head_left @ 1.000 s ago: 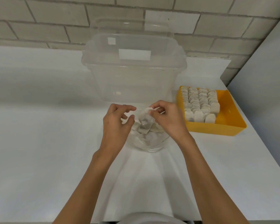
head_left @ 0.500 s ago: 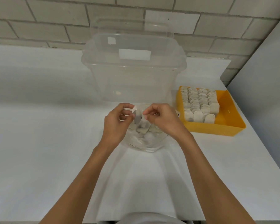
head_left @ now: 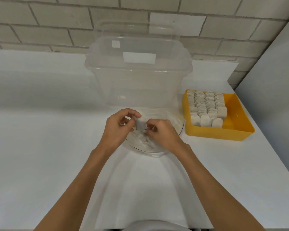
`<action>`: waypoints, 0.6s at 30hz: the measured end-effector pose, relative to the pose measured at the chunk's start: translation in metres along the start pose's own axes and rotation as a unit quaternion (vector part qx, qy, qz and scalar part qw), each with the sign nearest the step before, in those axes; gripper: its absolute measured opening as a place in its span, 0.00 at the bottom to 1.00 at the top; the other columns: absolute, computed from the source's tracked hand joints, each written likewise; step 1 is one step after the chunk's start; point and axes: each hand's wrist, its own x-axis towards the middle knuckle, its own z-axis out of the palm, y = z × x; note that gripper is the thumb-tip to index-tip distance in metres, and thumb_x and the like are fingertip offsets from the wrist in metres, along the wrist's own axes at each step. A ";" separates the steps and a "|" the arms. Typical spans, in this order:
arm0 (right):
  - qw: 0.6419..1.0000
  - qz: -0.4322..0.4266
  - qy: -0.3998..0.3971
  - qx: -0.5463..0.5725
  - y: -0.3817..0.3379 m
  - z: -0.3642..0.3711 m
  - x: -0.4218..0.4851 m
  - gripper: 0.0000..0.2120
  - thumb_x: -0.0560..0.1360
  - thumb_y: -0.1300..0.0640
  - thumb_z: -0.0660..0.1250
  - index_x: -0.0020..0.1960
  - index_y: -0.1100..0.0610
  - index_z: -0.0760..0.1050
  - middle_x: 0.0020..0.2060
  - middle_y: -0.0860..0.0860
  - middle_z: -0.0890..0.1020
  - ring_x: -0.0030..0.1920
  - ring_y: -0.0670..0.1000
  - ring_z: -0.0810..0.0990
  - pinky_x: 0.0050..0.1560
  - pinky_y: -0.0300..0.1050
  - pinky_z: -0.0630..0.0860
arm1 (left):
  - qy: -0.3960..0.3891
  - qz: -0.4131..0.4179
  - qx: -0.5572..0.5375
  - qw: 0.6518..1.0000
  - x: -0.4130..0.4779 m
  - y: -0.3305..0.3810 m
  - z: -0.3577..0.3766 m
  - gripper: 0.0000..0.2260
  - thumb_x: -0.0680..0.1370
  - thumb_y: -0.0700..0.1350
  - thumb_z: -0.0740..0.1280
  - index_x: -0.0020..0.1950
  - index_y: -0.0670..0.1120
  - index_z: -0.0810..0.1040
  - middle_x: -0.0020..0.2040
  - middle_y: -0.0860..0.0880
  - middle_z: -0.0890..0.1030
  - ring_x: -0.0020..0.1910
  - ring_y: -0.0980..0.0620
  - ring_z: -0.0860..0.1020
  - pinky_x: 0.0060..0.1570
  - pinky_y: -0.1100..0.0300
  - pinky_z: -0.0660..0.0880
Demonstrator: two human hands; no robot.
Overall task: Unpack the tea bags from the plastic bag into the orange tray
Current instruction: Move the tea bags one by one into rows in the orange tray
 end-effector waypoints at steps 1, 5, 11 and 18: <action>0.998 0.024 0.013 0.053 0.001 -0.004 0.001 0.07 0.73 0.62 0.68 0.48 0.54 0.81 0.38 0.48 0.82 0.39 0.47 0.77 0.45 0.39 0.75 | 0.003 -0.003 -0.005 1.000 0.000 0.000 -0.001 0.08 0.77 0.36 0.65 0.46 0.47 0.82 0.45 0.53 0.82 0.41 0.47 0.80 0.39 0.62 0.78; 0.971 0.066 0.045 0.228 0.005 -0.030 0.004 0.08 0.72 0.63 0.70 0.46 0.51 0.83 0.35 0.49 0.82 0.35 0.44 0.77 0.43 0.33 0.73 | 0.006 -0.007 -0.015 1.000 0.002 -0.001 -0.001 0.04 0.77 0.43 0.69 0.45 0.46 0.82 0.43 0.50 0.83 0.42 0.48 0.80 0.39 0.61 0.79; 0.954 0.074 -0.004 0.292 0.008 -0.068 0.003 0.09 0.75 0.67 0.67 0.50 0.57 0.81 0.36 0.53 0.79 0.36 0.47 0.77 0.40 0.38 0.79 | -0.005 0.000 0.001 1.000 0.010 0.005 0.002 0.09 0.77 0.44 0.70 0.56 0.49 0.80 0.40 0.48 0.82 0.41 0.50 0.81 0.41 0.58 0.80; 0.943 0.075 -0.003 0.323 0.009 -0.106 -0.002 0.12 0.73 0.73 0.64 0.52 0.62 0.81 0.44 0.60 0.82 0.42 0.50 0.81 0.45 0.39 0.81 | -0.036 0.012 0.056 0.998 0.030 0.034 0.014 0.02 0.76 0.43 0.70 0.44 0.49 0.81 0.37 0.51 0.83 0.40 0.54 0.81 0.46 0.59 0.77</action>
